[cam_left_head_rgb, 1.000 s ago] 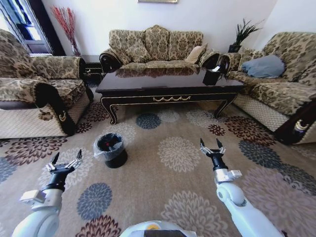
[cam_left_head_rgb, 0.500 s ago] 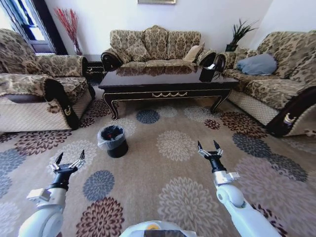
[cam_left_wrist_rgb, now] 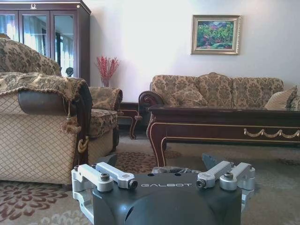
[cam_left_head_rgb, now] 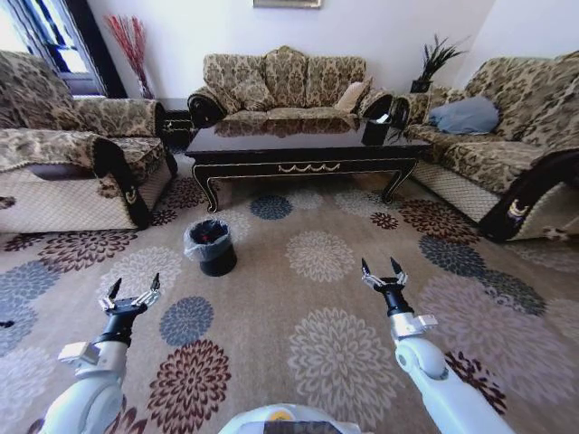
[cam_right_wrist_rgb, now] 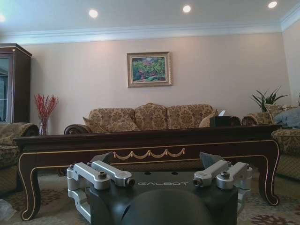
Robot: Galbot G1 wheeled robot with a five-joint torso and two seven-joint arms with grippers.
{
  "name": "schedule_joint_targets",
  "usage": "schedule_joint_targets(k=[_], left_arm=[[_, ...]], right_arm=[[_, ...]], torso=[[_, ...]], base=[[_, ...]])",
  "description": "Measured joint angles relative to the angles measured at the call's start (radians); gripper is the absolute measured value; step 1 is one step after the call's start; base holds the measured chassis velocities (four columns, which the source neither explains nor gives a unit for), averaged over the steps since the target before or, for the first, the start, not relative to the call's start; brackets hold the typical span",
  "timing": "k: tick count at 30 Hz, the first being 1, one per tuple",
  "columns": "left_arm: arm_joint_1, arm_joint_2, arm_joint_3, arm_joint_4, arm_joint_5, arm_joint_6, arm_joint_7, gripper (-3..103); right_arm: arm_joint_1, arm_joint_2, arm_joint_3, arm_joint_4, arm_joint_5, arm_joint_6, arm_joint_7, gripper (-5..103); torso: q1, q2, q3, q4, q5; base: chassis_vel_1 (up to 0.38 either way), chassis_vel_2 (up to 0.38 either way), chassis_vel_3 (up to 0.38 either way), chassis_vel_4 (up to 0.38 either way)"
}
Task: Move to the front of the table and pick up the trash from the floor, then place it into the trash bin.
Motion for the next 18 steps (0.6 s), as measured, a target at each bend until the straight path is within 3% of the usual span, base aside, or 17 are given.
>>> schedule_joint_targets(k=[7,18], left_arm=[[0.000,-0.002,0.003,0.003,0.008,0.001,-0.001,100],[-0.001,-0.011,0.017,0.006,0.022,-0.012,0.001,100]], right_arm=[[-0.001,0.001,0.001,-0.001,0.000,0.004,-0.002,100],[-0.007,0.004,0.008,-0.002,-0.001,0.013,-0.006,100]], torso=[[0.000,0.000,0.000,-0.0001,0.0000],[0.000,0.000,0.000,0.0005,0.0001]], base=[[0.163,-0.146,-0.151,0.165],[0.306,-0.204,-0.210,0.299]])
